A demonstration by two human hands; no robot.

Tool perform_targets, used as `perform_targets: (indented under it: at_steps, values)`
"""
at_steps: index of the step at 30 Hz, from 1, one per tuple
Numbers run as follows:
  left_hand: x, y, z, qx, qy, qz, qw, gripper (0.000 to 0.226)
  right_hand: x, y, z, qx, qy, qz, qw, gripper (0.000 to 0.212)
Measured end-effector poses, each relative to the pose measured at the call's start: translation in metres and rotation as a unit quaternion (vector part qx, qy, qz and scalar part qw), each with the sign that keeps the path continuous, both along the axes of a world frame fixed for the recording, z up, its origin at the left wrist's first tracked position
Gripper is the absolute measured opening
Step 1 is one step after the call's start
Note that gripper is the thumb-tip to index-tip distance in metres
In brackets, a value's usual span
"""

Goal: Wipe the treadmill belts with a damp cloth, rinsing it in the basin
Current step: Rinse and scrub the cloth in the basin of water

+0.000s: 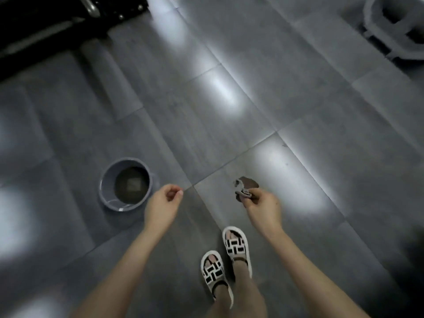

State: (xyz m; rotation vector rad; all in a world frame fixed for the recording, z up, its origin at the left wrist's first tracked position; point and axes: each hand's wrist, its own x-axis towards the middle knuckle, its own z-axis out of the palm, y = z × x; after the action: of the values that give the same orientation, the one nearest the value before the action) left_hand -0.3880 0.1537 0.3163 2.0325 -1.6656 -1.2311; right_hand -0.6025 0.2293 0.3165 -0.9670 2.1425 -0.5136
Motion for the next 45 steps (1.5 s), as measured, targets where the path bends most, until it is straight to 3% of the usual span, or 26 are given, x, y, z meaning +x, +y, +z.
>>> perform_targets:
  at_steps: [4,10,14,18,25,31,35,38,39,42,45]
  values:
    - [0.077,-0.046,-0.021,0.012,0.0,0.119,0.993,0.005,0.078,-0.069,-0.021,0.01,-0.071,0.119,0.99,0.01]
    - [0.167,-0.104,-0.071,0.02,0.0,0.241,0.97,0.007,0.211,-0.166,-0.078,0.052,-0.144,0.313,0.937,0.011]
    - [0.22,-0.128,-0.123,0.019,-0.005,0.296,0.955,0.007,0.288,-0.219,-0.145,0.077,-0.153,0.342,0.924,0.02]
    - [0.267,-0.134,-0.185,0.052,-0.008,0.302,0.952,0.014,0.334,-0.25,-0.222,0.116,-0.076,0.332,0.933,0.043]
    - [0.337,-0.152,-0.304,0.125,-0.008,0.26,0.957,0.028,0.398,-0.257,-0.354,0.143,0.022,0.324,0.935,0.048]
    - [0.359,-0.165,-0.399,0.182,0.049,0.213,0.959,0.039,0.421,-0.271,-0.453,0.126,0.133,0.439,0.879,0.066]
    - [0.357,-0.169,-0.448,0.181,0.07,0.168,0.966,0.045,0.425,-0.261,-0.509,0.158,0.155,0.468,0.855,0.081]
    - [0.352,-0.171,-0.47,0.175,0.069,0.153,0.97,0.045,0.433,-0.25,-0.529,0.121,0.211,0.567,0.787,0.077]
    - [0.35,-0.172,-0.474,0.177,0.071,0.16,0.968,0.046,0.432,-0.253,-0.532,0.089,0.243,0.571,0.779,0.074]
    - [0.347,-0.175,-0.486,0.201,0.102,0.23,0.947,0.047,0.426,-0.267,-0.534,0.103,0.266,0.455,0.843,0.067]
    - [0.345,-0.178,-0.492,0.228,0.122,0.278,0.925,0.049,0.433,-0.266,-0.534,0.126,0.171,0.407,0.888,0.052]
